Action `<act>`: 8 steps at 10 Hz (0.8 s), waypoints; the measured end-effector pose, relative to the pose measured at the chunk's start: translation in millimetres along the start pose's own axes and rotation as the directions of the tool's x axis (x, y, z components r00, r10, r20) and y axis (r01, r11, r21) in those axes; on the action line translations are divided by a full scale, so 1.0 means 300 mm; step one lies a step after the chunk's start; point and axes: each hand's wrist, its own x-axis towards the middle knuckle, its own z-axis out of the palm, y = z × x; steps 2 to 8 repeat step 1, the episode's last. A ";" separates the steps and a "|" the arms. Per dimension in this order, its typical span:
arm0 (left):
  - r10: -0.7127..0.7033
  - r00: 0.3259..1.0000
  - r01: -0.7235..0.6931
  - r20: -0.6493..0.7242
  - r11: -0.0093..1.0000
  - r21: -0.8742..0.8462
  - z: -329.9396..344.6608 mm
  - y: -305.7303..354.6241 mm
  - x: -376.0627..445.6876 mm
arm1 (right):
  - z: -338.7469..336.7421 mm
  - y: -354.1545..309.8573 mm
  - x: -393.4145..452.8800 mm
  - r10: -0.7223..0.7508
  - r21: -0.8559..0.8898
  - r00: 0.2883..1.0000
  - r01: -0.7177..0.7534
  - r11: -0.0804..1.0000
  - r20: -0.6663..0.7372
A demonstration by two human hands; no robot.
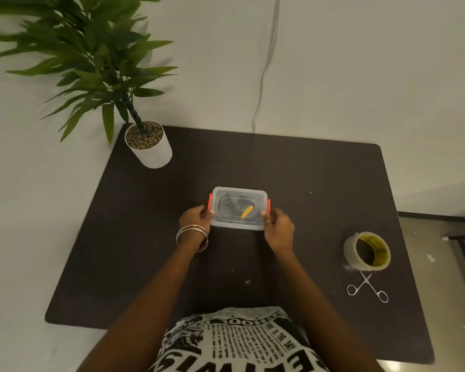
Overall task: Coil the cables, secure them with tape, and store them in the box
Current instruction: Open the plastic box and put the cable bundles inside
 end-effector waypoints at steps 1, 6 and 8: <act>0.081 0.986 -0.048 -0.143 0.974 0.221 -0.040 0.053 0.017 | -0.037 -0.048 0.018 -0.038 -0.052 0.994 0.033 0.998 -0.100; 0.081 0.986 -0.048 -0.143 0.974 0.221 -0.040 0.053 0.017 | -0.037 -0.048 0.018 -0.038 -0.052 0.994 0.033 0.998 -0.100; 0.081 0.986 -0.048 -0.143 0.974 0.221 -0.040 0.053 0.017 | -0.037 -0.048 0.018 -0.038 -0.052 0.994 0.033 0.998 -0.100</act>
